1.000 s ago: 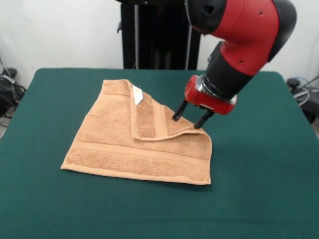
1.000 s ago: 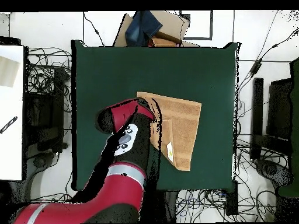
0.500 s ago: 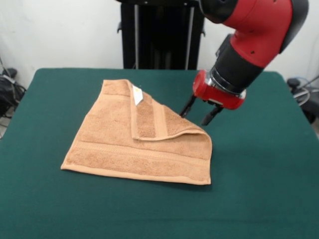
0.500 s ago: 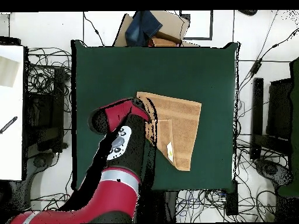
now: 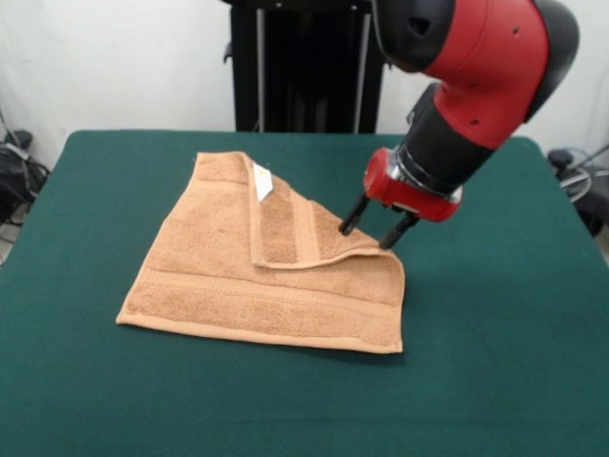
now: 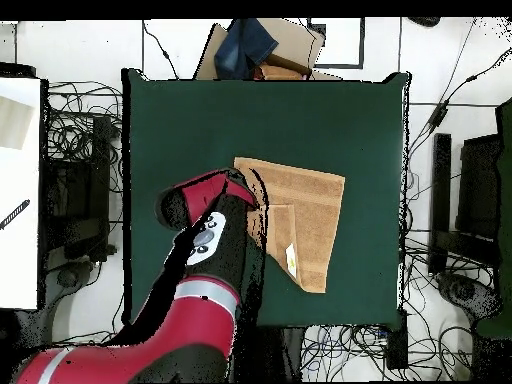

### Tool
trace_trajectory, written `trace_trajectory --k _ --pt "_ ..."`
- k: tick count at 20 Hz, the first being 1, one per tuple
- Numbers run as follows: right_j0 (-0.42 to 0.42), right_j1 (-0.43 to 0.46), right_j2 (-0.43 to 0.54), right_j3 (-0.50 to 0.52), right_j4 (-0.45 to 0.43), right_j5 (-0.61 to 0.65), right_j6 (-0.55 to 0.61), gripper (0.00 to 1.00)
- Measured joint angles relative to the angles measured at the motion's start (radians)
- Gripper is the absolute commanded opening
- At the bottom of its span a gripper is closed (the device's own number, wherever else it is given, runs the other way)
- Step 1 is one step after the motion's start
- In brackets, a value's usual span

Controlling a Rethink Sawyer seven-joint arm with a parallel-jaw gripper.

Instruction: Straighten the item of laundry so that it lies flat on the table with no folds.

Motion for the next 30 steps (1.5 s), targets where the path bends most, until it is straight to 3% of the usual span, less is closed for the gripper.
trace_trajectory --k 9,30 --pt "0.000 0.058 0.000 -0.031 0.000 -0.001 0.000 1.00" --pt "0.000 0.065 0.000 -0.066 0.003 0.000 0.000 1.00"
